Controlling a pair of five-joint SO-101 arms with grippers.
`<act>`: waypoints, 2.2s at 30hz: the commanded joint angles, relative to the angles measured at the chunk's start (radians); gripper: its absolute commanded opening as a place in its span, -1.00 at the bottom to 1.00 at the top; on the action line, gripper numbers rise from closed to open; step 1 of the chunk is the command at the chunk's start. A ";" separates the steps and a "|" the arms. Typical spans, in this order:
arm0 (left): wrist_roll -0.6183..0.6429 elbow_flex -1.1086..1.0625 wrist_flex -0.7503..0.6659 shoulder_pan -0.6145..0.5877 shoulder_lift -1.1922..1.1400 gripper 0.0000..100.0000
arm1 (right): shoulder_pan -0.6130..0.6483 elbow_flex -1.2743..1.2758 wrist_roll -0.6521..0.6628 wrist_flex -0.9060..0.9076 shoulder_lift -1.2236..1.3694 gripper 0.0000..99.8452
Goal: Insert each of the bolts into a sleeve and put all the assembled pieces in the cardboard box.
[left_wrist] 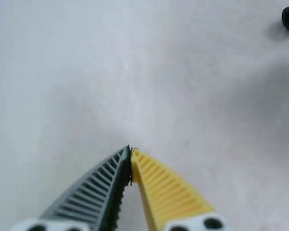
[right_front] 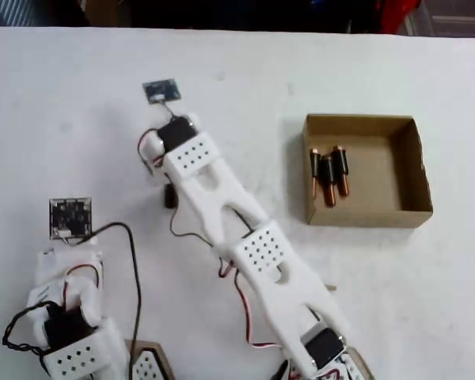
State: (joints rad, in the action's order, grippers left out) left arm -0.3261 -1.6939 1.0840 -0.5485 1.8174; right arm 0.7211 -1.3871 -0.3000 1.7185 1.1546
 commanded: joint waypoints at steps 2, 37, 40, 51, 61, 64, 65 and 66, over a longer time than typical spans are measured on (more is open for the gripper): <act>0.012 0.002 -0.021 -0.001 0.010 -0.96 | 0.050 -0.043 -0.008 0.036 0.051 -0.80; 0.012 0.002 -0.021 -0.001 0.010 -0.96 | -0.038 0.005 0.321 0.050 -0.124 -0.97; 0.012 0.002 -0.023 -0.001 0.010 -0.96 | -0.073 0.006 0.376 0.051 -0.177 -0.97; 0.012 0.002 -0.023 -0.001 0.010 -0.96 | -0.150 0.400 0.387 0.050 -0.564 -0.97; 0.012 0.002 -0.020 -0.001 0.010 -0.96 | -0.160 0.911 0.608 0.044 -1.033 -0.97; 0.012 0.002 -0.020 -0.001 0.008 -0.96 | -0.162 1.054 0.666 0.041 -1.118 -0.97; 0.012 0.002 -0.020 -0.001 0.008 -0.96 | -0.162 1.100 0.687 0.027 -1.142 -0.97; 0.012 0.002 -0.020 -0.001 0.008 -0.96 | -0.162 1.140 0.701 0.010 -1.162 -0.97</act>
State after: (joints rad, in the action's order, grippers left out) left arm -0.3261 -1.6939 1.0840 -0.5485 1.8174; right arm 0.5692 -0.3821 0.3307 1.7215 0.1281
